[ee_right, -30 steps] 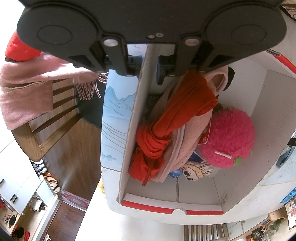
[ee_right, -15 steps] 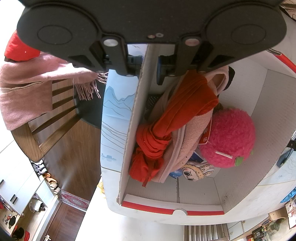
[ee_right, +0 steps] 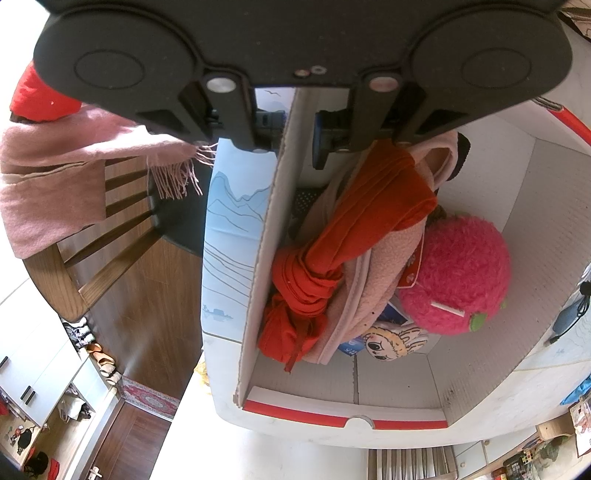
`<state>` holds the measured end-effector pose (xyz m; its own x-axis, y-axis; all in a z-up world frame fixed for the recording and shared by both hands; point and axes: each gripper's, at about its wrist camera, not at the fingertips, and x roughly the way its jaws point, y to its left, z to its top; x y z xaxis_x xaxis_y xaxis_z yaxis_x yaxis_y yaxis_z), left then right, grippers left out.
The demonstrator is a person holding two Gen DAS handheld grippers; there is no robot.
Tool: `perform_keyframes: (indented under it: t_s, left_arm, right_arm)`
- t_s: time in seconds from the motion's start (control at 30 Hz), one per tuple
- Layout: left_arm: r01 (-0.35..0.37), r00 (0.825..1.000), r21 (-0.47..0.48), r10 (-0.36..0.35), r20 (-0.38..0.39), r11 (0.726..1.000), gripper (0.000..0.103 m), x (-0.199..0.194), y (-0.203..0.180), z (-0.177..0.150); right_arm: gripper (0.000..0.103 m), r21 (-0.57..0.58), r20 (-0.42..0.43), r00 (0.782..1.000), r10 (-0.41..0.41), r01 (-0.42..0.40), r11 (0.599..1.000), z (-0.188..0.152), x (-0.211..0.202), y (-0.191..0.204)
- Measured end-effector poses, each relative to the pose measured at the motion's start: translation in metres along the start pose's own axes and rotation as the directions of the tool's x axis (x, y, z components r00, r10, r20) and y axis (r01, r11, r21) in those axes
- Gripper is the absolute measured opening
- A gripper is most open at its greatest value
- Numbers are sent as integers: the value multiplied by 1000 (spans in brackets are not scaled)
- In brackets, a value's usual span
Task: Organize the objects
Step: 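Move the left gripper back to the pile and grasp the black USB cable, then lift the black cable and carry it into the box with the left gripper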
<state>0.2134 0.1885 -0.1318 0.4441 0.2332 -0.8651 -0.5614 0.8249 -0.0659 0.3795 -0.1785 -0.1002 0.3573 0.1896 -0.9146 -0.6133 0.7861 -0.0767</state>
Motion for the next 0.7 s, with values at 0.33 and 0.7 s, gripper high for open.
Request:
perform_keyframes:
  t_s: [0.33, 0.7]
  left_arm:
    - [44, 993, 44, -49, 104, 998, 18, -40, -4, 10]
    - [177, 963, 148, -202, 176, 973, 17, -84, -48, 26]
  right_arm:
    - [10, -1, 0, 1000, -1, 1, 1000, 0, 0, 0]
    - [9, -2, 0, 1000, -3, 3, 1000, 0, 0, 0]
